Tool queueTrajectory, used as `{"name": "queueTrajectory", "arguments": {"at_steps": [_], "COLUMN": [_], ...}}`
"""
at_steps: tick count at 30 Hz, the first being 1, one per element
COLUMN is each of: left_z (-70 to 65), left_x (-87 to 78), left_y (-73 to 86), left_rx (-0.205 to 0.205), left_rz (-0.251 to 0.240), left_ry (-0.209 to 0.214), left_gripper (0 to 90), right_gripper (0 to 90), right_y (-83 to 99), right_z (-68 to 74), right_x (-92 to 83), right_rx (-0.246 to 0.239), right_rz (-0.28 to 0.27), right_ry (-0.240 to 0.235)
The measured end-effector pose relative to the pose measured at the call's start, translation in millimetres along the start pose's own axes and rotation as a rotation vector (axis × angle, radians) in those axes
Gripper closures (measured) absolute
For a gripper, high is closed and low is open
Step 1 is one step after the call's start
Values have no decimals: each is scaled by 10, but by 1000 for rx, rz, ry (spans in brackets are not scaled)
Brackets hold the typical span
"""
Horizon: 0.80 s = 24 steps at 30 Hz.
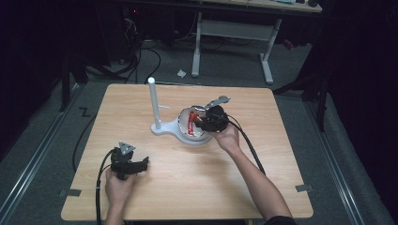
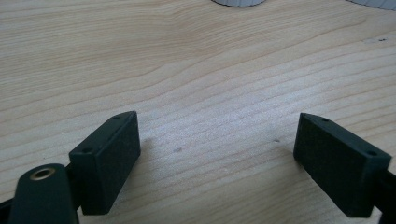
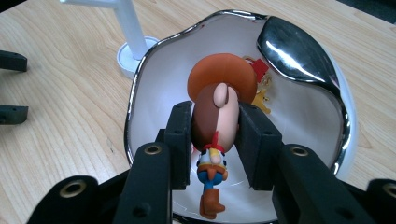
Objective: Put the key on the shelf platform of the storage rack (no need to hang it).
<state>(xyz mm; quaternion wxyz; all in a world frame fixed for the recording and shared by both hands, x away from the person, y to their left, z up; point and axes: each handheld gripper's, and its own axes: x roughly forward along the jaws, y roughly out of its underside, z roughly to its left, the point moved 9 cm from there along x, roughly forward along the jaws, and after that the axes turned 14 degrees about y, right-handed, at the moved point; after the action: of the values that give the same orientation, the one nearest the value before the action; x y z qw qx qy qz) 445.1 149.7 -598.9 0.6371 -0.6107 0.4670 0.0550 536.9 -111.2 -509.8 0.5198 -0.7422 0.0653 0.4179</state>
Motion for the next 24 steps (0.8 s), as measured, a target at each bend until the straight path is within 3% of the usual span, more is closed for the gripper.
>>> {"name": "queueTrajectory", "arguments": {"at_steps": [10, 24], "left_z": [0, 0], "left_x": [0, 0], "left_y": [0, 0], "left_rx": [0, 0], "left_rz": [0, 0], "left_ry": [0, 0], "left_gripper": [151, 151], "right_gripper": [594, 537], "right_y": [-62, -101], "right_z": [-30, -248], "right_x": [-150, -475], "right_rx": [19, 50], "right_rz": [-61, -124], "right_ry": [6, 38]}}
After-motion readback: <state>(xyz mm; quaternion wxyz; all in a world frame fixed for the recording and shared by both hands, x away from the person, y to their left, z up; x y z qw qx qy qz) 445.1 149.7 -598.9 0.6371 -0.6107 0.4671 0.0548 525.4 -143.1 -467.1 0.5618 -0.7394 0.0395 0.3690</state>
